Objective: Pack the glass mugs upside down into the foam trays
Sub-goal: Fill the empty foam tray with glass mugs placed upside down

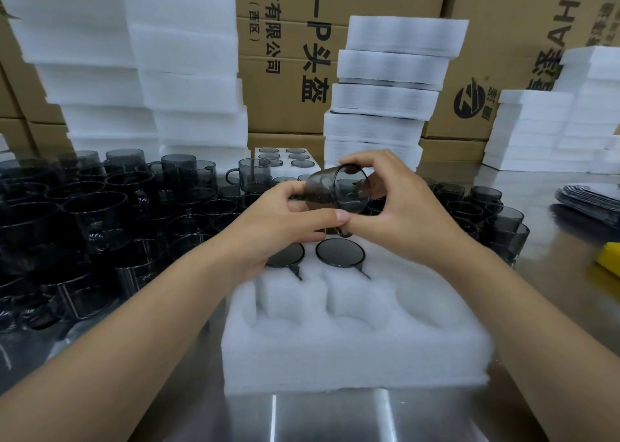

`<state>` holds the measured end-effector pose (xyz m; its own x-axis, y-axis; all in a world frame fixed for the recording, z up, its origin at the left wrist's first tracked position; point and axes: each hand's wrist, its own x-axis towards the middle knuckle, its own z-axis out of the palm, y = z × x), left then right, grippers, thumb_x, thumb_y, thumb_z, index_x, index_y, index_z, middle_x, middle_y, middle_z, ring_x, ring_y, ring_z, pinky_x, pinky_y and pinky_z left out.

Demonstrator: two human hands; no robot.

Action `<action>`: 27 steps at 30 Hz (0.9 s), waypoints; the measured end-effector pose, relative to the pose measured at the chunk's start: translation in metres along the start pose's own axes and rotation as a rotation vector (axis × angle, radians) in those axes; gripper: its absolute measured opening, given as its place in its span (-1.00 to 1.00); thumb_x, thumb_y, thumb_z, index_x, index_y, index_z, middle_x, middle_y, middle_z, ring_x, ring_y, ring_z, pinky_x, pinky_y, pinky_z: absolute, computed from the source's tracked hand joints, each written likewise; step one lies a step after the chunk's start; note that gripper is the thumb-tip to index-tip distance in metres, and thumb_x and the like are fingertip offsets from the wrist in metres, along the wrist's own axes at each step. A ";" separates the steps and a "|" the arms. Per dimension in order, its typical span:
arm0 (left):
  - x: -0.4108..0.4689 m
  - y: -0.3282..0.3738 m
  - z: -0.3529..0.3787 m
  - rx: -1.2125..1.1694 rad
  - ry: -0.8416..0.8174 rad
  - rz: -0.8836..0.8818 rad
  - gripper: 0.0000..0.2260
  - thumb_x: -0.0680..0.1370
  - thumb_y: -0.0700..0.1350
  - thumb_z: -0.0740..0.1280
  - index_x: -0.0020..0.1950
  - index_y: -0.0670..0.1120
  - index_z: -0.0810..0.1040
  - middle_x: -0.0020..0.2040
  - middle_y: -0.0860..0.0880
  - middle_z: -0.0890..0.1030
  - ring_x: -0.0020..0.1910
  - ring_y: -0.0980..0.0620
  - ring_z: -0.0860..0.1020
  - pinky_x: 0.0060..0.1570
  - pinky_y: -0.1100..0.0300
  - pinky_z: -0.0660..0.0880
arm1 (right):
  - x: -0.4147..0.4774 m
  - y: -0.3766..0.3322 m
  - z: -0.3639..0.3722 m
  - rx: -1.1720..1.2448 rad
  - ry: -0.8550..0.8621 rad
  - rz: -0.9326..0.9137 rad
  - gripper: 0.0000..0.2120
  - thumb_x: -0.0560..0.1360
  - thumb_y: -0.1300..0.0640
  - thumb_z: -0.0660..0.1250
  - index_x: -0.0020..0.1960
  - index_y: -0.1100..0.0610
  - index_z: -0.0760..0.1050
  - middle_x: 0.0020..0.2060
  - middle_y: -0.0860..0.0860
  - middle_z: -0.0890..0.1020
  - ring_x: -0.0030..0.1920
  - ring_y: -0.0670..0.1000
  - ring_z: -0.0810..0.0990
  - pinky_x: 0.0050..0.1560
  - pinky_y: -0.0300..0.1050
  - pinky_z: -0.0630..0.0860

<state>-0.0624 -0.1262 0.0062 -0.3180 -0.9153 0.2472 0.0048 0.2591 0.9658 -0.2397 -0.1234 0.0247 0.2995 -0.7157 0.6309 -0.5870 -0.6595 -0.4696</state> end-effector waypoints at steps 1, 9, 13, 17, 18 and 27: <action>0.000 0.000 0.001 0.013 -0.002 0.000 -0.61 0.39 -0.08 0.49 0.18 -0.04 0.52 -0.01 0.00 0.71 0.03 0.08 0.66 0.01 0.20 0.60 | 0.001 0.001 -0.003 0.019 0.021 0.042 -0.53 0.31 0.00 0.49 0.16 -0.09 0.41 0.00 -0.19 0.48 -0.14 -0.36 0.46 -0.15 -0.52 0.35; 0.002 -0.003 0.003 0.111 0.062 0.007 -0.84 0.51 -0.11 0.39 0.07 0.05 0.60 -0.02 0.02 0.70 -0.04 0.17 0.65 -0.13 0.31 0.58 | 0.009 0.020 -0.043 0.069 -0.082 0.324 -0.55 0.18 -0.42 0.36 -0.08 -0.16 0.55 -0.27 -0.12 0.56 -0.28 -0.14 0.52 -0.15 -0.12 0.40; 0.003 -0.005 0.003 0.127 0.051 0.014 -0.85 0.51 -0.11 0.38 0.06 0.08 0.59 -0.04 0.05 0.71 -0.05 0.19 0.65 -0.15 0.33 0.57 | 0.006 0.029 -0.057 0.090 -0.312 0.357 -0.67 0.18 -0.27 0.40 -0.07 -0.27 0.60 -0.13 -0.21 0.67 -0.07 -0.20 0.62 0.01 -0.20 0.45; 0.002 -0.004 0.003 0.138 0.041 0.012 -0.85 0.53 -0.12 0.36 0.06 0.07 0.59 -0.08 0.10 0.71 -0.06 0.20 0.65 -0.15 0.35 0.55 | 0.005 0.036 -0.059 0.012 -0.518 0.386 -0.54 0.07 -0.30 0.41 -0.03 -0.33 0.58 -0.15 -0.26 0.61 -0.06 -0.17 0.59 0.06 -0.20 0.46; 0.002 -0.004 0.004 0.138 0.039 0.010 -0.85 0.53 -0.12 0.36 0.06 0.06 0.59 -0.08 0.10 0.71 -0.07 0.20 0.65 -0.16 0.36 0.55 | 0.004 0.036 -0.058 0.005 -0.556 0.384 -0.53 0.06 -0.30 0.40 -0.01 -0.34 0.57 -0.12 -0.24 0.60 -0.04 -0.16 0.58 0.07 -0.19 0.47; 0.001 -0.002 0.005 0.151 0.034 0.003 -0.87 0.53 -0.13 0.36 0.04 0.06 0.59 -0.10 0.10 0.71 -0.09 0.22 0.64 -0.16 0.37 0.55 | 0.003 0.032 -0.056 -0.036 -0.697 0.356 -0.62 0.22 -0.14 0.40 0.03 -0.37 0.51 0.12 -0.17 0.54 0.07 -0.08 0.55 0.15 -0.10 0.50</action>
<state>-0.0679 -0.1259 0.0043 -0.2861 -0.9237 0.2549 -0.1374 0.3028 0.9431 -0.2994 -0.1341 0.0459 0.4847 -0.8698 -0.0926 -0.7565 -0.3638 -0.5434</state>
